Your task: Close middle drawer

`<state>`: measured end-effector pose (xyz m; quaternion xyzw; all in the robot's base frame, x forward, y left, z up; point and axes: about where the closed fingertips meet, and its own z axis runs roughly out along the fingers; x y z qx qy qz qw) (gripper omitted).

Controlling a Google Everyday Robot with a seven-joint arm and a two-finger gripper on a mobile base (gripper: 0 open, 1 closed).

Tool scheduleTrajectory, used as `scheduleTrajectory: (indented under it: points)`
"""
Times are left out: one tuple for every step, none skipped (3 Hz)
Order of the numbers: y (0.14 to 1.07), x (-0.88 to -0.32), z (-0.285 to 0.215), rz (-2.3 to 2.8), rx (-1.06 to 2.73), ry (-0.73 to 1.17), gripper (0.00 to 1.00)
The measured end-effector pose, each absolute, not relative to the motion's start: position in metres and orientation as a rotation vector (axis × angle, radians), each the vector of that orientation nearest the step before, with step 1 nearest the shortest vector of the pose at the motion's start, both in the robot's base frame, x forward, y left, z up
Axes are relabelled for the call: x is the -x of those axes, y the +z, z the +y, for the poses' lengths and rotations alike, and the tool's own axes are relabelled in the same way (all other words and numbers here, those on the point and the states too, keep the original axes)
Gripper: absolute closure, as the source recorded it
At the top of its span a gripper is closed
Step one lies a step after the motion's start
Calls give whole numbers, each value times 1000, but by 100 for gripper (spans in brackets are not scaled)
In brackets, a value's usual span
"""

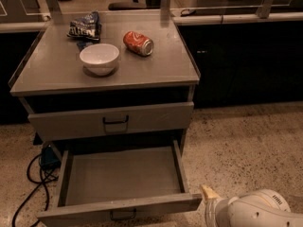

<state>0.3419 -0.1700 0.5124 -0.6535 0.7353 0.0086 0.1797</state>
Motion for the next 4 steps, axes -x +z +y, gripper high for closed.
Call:
scheduleTrajectory:
  points:
    - [505, -340, -173, 2094, 1837, 55, 0]
    - [469, -327, -183, 2165, 1798, 181, 0]
    - [420, -296, -184, 2202, 1795, 411, 0]
    - [391, -283, -164, 2115, 1778, 675, 0]
